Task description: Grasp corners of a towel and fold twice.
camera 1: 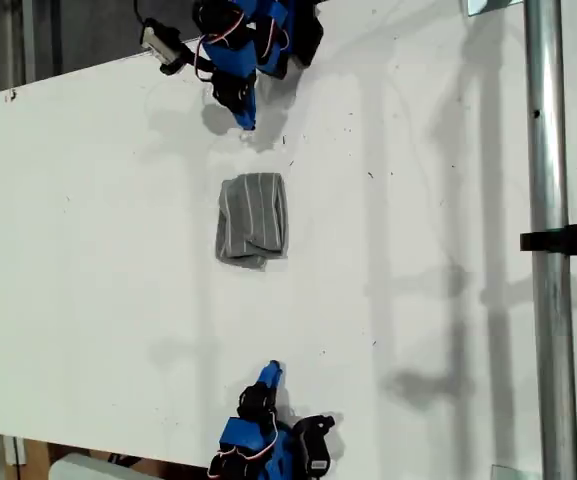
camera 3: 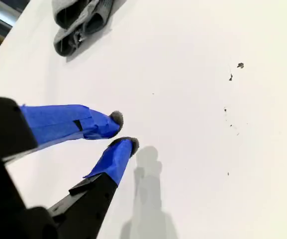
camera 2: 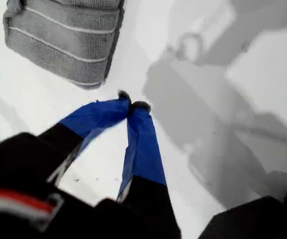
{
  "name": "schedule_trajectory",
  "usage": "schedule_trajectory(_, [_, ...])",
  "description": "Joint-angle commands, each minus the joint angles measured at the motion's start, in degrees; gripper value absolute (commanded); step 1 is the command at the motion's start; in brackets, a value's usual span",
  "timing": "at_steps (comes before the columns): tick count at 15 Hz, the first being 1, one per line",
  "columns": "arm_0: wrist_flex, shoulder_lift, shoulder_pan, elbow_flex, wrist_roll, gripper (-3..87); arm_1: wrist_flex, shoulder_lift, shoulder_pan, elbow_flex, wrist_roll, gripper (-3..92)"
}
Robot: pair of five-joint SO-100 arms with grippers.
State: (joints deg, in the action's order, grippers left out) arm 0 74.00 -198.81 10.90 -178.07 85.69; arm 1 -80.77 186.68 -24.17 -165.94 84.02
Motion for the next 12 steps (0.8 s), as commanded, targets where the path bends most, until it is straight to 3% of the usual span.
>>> schedule_trajectory(1, [0.26,-0.44,-0.09,-0.53,-5.27,5.9,-2.37,1.49,0.00,0.09,1.85,6.7])
schedule_trajectory(3, [-0.18,-0.44,-0.35,-0.62,-32.26,5.4,-2.37,1.49,-0.18,0.09,1.85,6.7])
schedule_trajectory(12, [0.00,-0.44,-0.09,-0.62,-30.76,5.3,-2.37,1.49,0.97,0.09,1.85,6.7])
